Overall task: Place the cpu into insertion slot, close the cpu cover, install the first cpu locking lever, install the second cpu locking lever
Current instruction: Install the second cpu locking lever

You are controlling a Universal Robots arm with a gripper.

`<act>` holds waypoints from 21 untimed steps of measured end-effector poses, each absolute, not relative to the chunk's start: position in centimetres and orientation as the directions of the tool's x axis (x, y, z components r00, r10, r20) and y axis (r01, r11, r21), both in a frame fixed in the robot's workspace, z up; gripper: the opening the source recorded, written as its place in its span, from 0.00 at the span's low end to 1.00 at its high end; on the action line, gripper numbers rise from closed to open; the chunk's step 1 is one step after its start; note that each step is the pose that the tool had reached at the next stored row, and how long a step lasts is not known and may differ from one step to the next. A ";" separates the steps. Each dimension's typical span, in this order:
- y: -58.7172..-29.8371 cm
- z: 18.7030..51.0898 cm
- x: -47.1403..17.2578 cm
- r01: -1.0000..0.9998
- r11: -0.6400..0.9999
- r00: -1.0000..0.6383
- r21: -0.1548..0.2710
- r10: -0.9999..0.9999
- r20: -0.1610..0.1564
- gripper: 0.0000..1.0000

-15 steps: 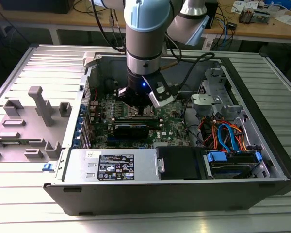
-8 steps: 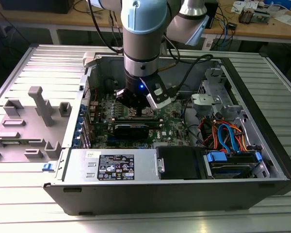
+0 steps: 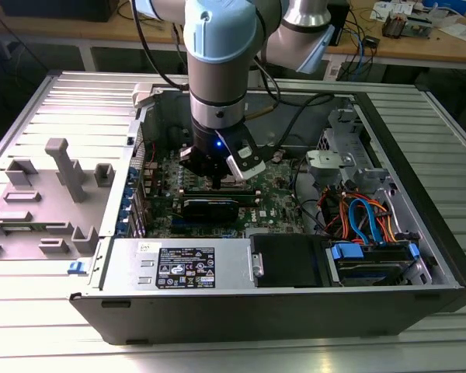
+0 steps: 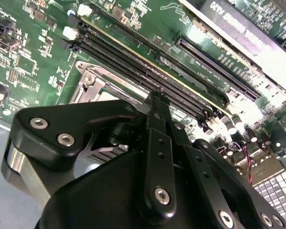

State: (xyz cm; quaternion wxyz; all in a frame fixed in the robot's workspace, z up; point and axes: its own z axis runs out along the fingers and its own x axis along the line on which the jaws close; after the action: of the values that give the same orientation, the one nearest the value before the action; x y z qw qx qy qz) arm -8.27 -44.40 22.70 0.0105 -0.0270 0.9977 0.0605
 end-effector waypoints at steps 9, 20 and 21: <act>-44.4 22.5 -8.3 -0.055 0.991 -0.998 0.123 -0.052 -0.021 0.11; -44.4 21.8 -8.9 -0.055 0.988 -0.998 0.141 -0.052 -0.022 0.11; -44.4 21.8 -9.0 -0.055 0.988 -0.998 0.144 -0.052 -0.022 0.11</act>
State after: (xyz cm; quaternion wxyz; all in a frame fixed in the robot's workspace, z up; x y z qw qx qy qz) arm -9.00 -44.43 21.79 0.0090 -0.0267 0.9970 0.0724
